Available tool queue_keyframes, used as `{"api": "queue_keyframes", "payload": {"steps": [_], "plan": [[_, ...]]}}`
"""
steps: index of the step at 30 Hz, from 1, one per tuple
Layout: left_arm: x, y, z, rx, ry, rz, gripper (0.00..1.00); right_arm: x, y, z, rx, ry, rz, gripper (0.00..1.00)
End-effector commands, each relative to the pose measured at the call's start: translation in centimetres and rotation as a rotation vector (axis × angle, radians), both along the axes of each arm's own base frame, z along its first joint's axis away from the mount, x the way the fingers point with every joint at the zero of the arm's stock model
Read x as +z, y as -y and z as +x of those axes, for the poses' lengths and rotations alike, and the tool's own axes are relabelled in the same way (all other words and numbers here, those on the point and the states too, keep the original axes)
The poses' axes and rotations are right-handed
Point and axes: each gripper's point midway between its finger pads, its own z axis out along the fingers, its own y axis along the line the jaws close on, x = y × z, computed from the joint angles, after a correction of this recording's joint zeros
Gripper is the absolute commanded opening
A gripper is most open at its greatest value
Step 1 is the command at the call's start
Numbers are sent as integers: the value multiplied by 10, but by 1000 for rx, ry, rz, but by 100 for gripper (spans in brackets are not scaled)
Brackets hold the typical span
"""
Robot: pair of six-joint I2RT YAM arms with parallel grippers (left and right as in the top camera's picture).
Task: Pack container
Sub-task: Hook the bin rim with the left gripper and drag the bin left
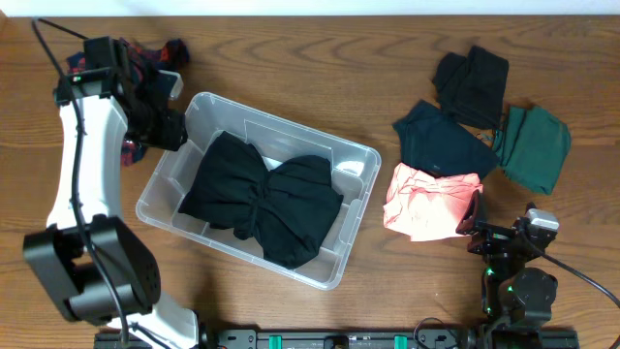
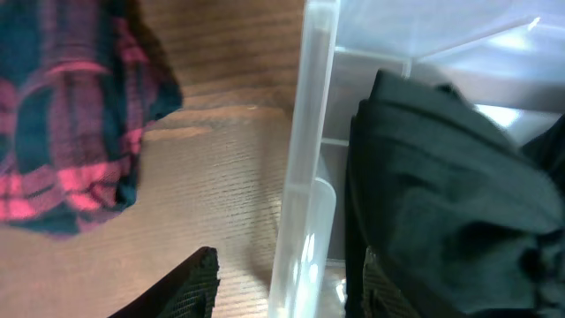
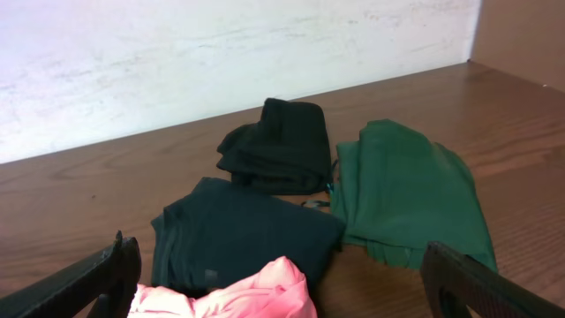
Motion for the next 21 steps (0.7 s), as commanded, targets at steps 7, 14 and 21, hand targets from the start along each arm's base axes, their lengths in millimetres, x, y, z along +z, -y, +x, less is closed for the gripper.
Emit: {"api": "queue_keyframes", "payload": {"steps": [7,14,21], "plan": [[-37,1,-1,-125,-85,1,35,-1,2,0,-5,-4,-14,99],[-38,1,-1,-14,-100,-22,6,-1,2,0,-5,-4,-14,99],[-34,12,10,139,-80,-127,6,-1,2,0,-5,-4,-14,99]]}}
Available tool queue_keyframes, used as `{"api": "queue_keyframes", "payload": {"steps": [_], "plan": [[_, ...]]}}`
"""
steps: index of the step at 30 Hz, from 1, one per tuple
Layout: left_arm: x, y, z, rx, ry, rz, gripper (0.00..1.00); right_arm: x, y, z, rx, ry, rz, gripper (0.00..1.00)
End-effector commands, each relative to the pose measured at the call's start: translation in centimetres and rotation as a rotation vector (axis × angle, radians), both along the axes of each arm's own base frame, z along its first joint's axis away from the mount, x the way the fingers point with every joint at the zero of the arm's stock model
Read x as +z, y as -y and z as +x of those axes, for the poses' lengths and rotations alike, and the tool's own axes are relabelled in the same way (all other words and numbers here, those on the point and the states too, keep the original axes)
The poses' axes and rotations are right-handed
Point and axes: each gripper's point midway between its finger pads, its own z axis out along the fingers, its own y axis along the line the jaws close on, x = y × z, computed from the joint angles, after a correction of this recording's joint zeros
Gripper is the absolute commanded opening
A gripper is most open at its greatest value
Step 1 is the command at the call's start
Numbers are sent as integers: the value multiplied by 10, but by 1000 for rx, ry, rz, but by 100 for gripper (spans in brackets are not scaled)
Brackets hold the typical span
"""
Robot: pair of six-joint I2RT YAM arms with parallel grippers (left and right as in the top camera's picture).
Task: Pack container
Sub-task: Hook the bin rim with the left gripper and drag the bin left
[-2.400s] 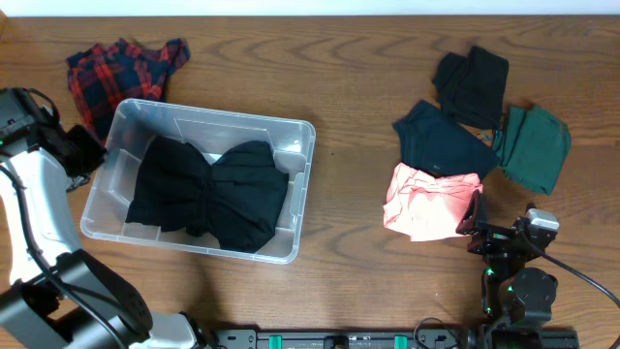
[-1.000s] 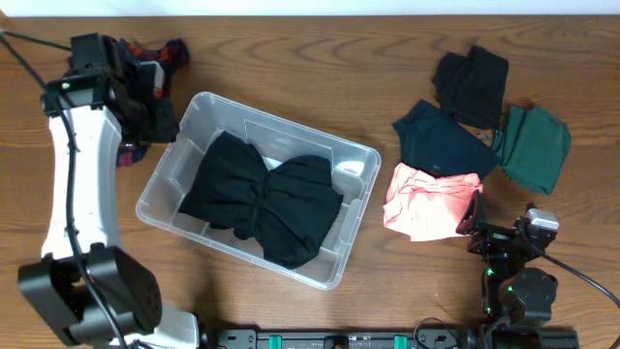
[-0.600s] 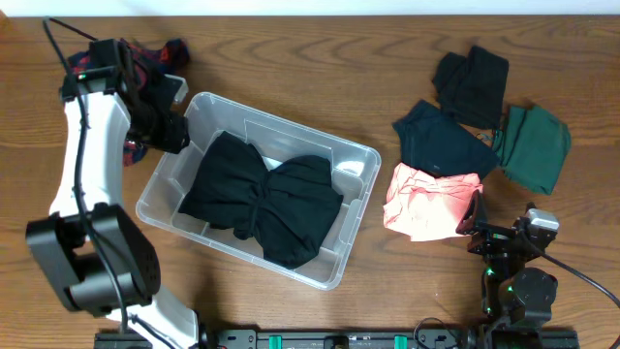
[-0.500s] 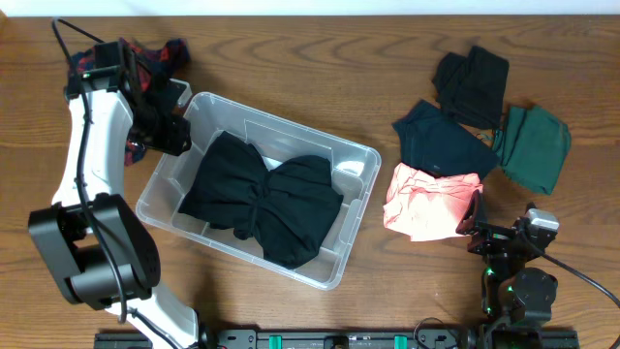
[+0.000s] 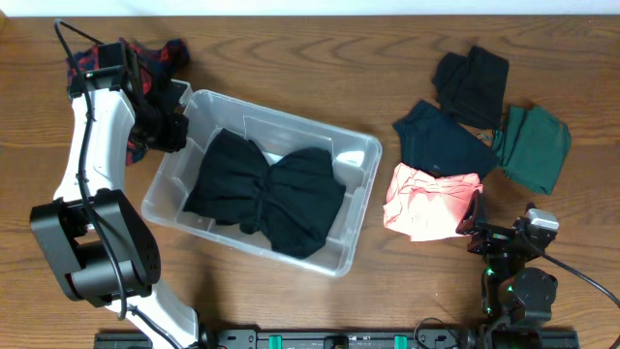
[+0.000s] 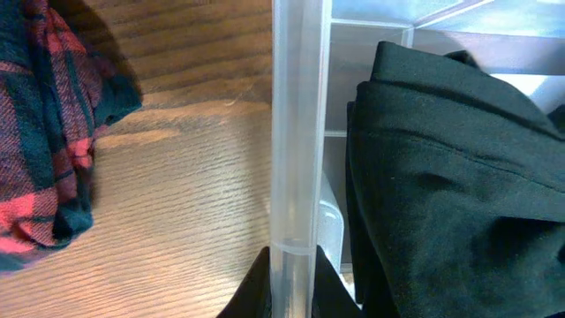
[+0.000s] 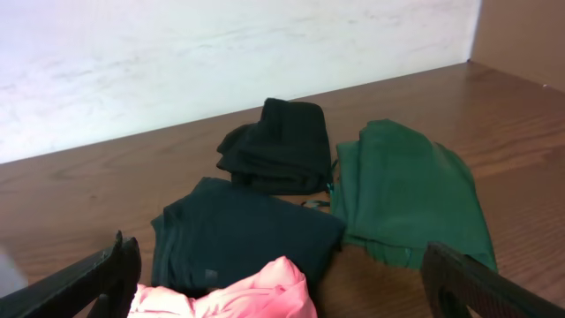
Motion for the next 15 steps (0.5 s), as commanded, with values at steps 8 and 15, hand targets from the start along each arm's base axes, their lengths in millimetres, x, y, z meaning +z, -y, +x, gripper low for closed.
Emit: {"api": "queue_keyframes", "payload": {"steps": [8,15], "plan": [[1,6,18,228,26,-87,6,-1,2,0,-5,-4,-14,99],[10,1,47,220,156,-77,6,-1,2,0,-5,-4,-14,99]]}}
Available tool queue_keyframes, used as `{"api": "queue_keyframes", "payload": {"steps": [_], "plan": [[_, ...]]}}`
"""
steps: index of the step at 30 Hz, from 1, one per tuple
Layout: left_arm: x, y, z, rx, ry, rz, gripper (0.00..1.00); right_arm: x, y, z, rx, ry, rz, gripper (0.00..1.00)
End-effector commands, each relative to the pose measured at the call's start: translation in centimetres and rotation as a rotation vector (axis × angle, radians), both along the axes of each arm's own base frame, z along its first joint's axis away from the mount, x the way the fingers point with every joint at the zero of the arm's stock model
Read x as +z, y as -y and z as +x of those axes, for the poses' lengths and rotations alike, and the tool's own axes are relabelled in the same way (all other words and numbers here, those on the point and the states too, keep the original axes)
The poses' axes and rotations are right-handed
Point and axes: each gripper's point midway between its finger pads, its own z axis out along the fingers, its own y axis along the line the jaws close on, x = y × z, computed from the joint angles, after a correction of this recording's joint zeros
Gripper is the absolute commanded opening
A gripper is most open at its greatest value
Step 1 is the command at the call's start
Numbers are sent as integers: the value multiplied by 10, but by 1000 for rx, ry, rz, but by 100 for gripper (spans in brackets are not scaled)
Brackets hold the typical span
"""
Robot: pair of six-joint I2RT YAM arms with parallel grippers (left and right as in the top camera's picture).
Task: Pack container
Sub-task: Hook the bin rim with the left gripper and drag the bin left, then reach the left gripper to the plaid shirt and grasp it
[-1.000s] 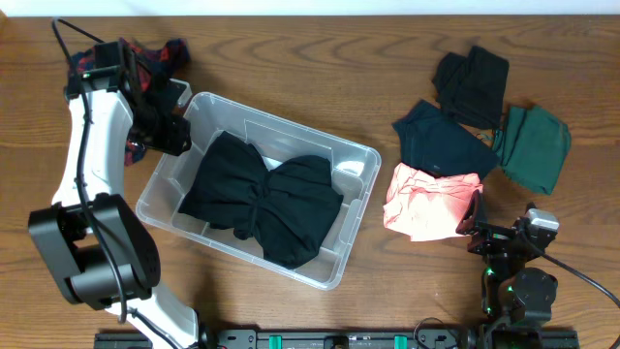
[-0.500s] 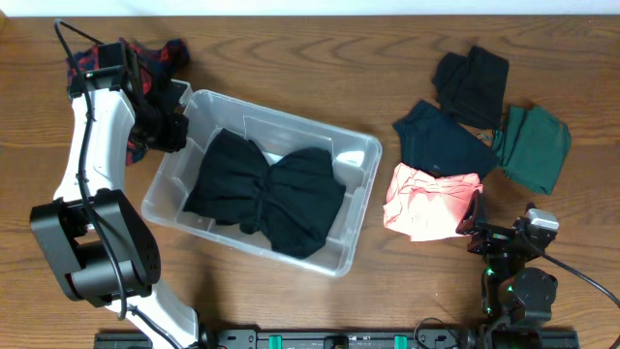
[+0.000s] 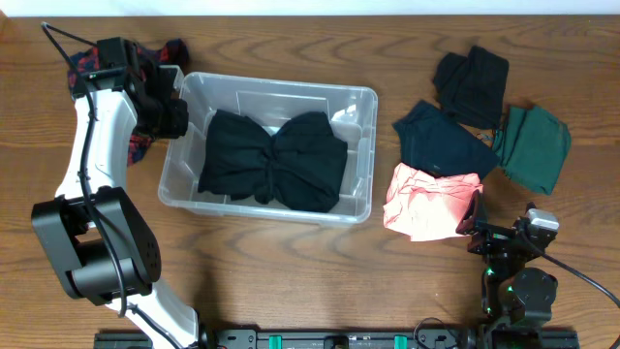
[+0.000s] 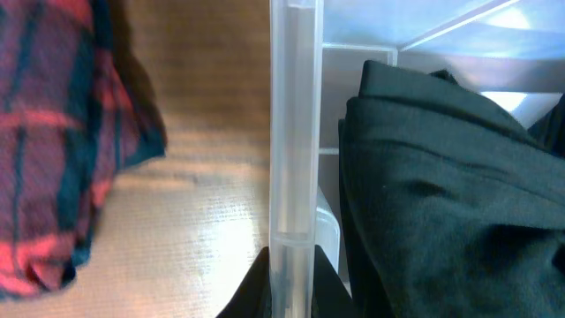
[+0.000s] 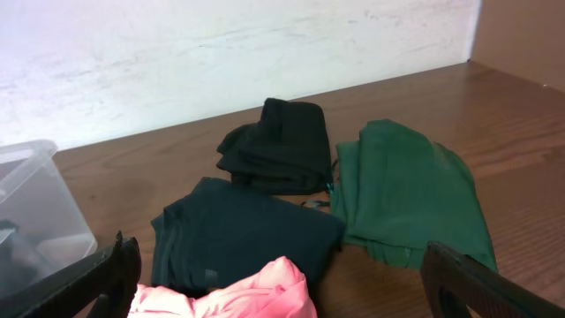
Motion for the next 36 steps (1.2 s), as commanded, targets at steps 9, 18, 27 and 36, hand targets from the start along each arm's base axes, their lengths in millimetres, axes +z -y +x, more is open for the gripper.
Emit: {"api": "queue_keyframes", "payload": {"steps": [9,18,27,36], "plan": [[21,2,15,152,58,-66,64,-1,2,0,-5,-4,-14,99],[161,-49,24,296,396,33,68,-1,2,0,-5,-4,-14,99],[128,-206,-37,826,315,-111,73,-1,2,0,-5,-4,-14,99],[12,-246,-30,847,173,-439,74,-1,2,0,-5,-4,-14,99]]}}
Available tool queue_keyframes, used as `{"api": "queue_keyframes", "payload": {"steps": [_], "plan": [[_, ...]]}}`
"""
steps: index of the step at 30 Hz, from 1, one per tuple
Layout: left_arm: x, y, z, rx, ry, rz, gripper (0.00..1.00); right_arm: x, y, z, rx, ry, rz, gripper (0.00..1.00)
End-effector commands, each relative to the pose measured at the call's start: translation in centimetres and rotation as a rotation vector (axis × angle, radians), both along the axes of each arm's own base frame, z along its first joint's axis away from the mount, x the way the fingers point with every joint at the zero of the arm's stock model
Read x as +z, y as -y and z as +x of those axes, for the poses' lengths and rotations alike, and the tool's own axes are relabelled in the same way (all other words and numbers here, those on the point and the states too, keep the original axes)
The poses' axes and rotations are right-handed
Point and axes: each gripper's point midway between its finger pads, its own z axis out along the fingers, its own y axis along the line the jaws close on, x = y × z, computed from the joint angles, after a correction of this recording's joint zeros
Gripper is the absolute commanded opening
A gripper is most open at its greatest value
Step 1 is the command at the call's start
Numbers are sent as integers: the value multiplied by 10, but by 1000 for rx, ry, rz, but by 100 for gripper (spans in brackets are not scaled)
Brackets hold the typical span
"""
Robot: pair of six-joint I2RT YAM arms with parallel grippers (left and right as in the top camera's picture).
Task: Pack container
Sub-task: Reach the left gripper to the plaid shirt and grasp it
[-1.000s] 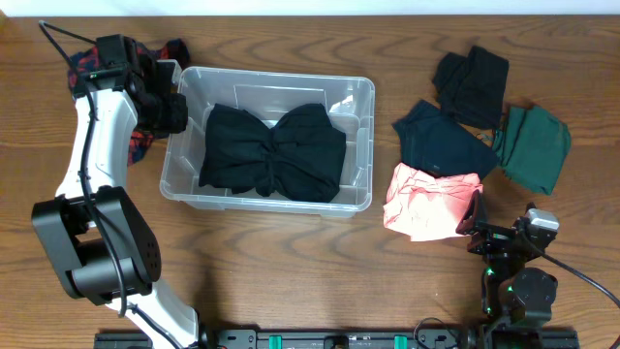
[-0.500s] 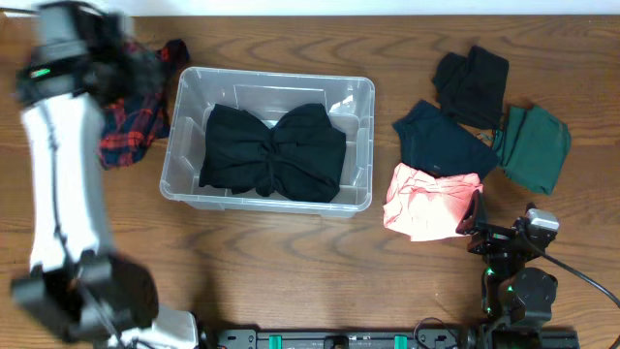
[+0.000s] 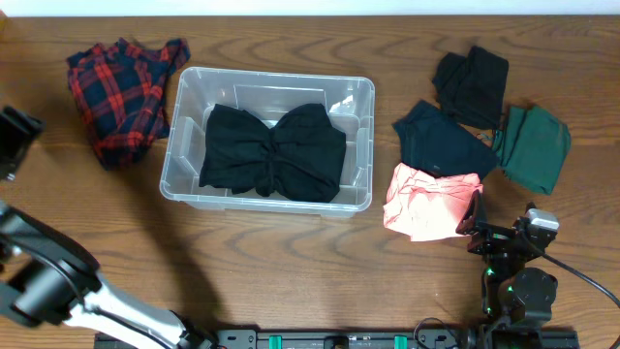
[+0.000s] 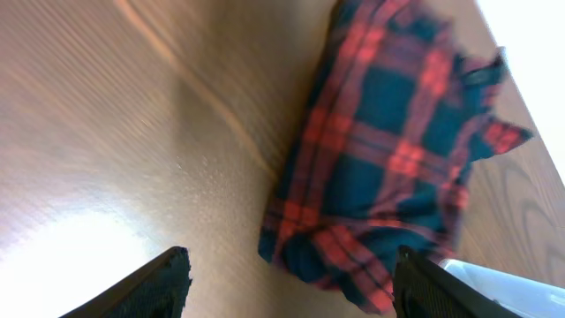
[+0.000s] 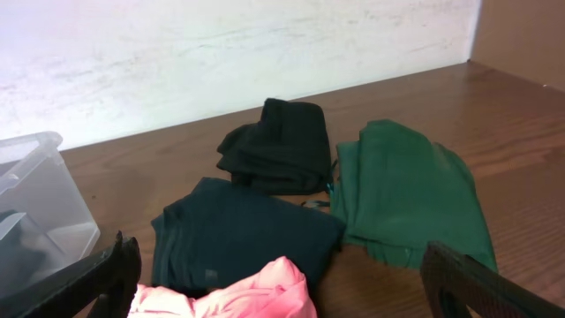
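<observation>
The clear plastic container (image 3: 268, 76) stands square to the table at centre left, holding a crumpled black garment (image 3: 273, 152). A red plaid shirt (image 3: 121, 97) lies just left of it, and fills the left wrist view as the plaid shirt (image 4: 388, 159). My left gripper (image 3: 17, 141) is at the table's far left edge, open (image 4: 291, 287) and empty, well away from the container. My right gripper (image 3: 475, 228) rests open (image 5: 282, 287) at the near right, beside a pink garment (image 3: 426, 201).
Right of the container lie a folded black garment (image 3: 472, 82), a dark teal one (image 3: 441, 139) and a green one (image 3: 533, 145). In the right wrist view the container's corner (image 5: 35, 190) shows at the left, with a white wall behind the table.
My left gripper was shut on the container's left wall. It has let go and is now open at the table's far left edge. The container and the right arm are unchanged.
The container first lay skewed, my open left gripper straddling its left wall. Then the gripper was shut on that wall and the container was turned partway. Then it stood square to the table. Now the gripper is off it and far to the left.
</observation>
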Motion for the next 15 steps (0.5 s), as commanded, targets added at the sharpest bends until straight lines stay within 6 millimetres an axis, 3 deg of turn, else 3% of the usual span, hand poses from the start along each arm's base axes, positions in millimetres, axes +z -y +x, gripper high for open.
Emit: {"api": "queue_keyframes", "payload": {"steps": [1,5,15], "plan": [[-30,11,14,-61,61,-140,74,-1,2,0,-5,-4,-14,99],[-65,10,25,-103,82,-177,77,-1,2,0,-5,-4,-14,99],[-109,33,62,-223,185,-253,77,-1,2,0,-5,-4,-14,99]]}}
